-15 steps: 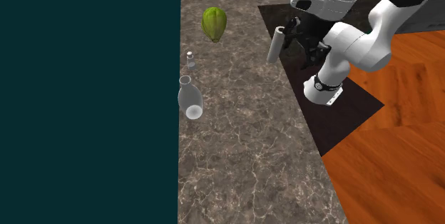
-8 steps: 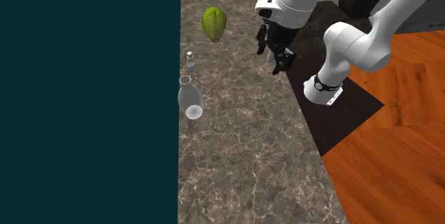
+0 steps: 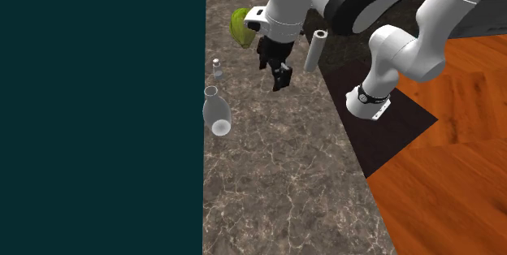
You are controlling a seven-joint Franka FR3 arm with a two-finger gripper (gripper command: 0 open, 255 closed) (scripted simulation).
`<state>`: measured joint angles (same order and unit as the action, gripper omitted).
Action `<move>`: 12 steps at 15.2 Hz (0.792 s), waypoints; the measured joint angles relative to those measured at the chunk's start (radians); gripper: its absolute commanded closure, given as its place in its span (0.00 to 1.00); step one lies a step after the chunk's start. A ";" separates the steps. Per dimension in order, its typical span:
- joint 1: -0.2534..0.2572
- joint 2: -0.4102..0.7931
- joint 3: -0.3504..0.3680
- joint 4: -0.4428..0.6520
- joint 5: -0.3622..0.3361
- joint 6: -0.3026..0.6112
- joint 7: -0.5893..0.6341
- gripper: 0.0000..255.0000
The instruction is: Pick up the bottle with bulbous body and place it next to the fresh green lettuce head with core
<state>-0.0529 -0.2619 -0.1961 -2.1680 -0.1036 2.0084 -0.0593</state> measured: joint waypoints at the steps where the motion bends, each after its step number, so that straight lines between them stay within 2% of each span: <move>1: -0.002 0.037 -0.010 0.033 0.010 0.006 -0.013 0.00; 8: -0.026 0.307 -0.061 0.261 0.106 0.053 -0.100 0.00; 12: -0.058 0.479 -0.073 0.440 0.174 0.041 -0.148 0.00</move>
<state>-0.1105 0.2170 -0.2687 -1.7277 0.0708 2.0492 -0.2075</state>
